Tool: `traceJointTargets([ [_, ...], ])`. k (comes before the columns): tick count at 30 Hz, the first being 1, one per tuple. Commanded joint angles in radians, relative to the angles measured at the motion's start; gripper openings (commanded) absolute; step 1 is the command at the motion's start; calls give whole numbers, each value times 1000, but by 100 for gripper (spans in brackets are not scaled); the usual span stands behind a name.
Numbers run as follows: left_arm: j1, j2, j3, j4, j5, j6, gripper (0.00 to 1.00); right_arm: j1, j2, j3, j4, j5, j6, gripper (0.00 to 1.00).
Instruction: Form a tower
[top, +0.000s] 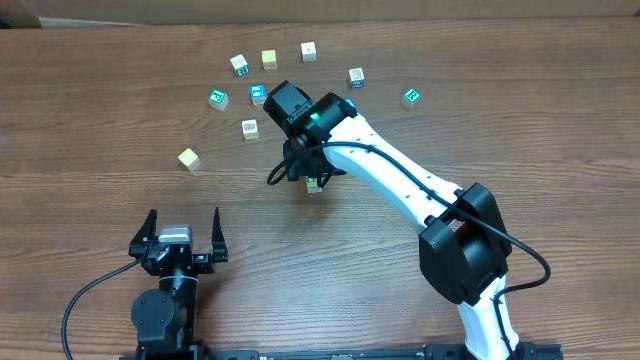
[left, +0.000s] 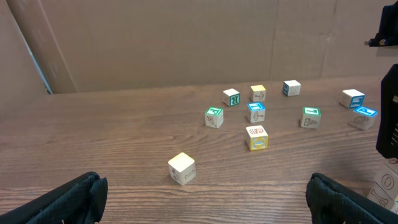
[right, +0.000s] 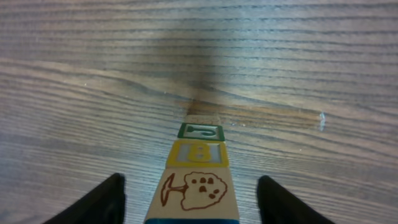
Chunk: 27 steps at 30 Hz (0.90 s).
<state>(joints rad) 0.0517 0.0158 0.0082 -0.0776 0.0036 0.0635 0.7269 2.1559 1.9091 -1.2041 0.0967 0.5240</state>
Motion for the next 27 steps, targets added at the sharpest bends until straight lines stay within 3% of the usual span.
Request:
traceJointTargets([
  [1,-6,-11,-3,0,-6,27,100,2,-2,-5,4,26,8,58],
  [19,-6,-11,-3,0,-6,26,99,2,-2,-5,3,22,30,40],
  [27,-6,-11,-3,0,-6,27,100,2,-2,-5,3,10,31,38],
])
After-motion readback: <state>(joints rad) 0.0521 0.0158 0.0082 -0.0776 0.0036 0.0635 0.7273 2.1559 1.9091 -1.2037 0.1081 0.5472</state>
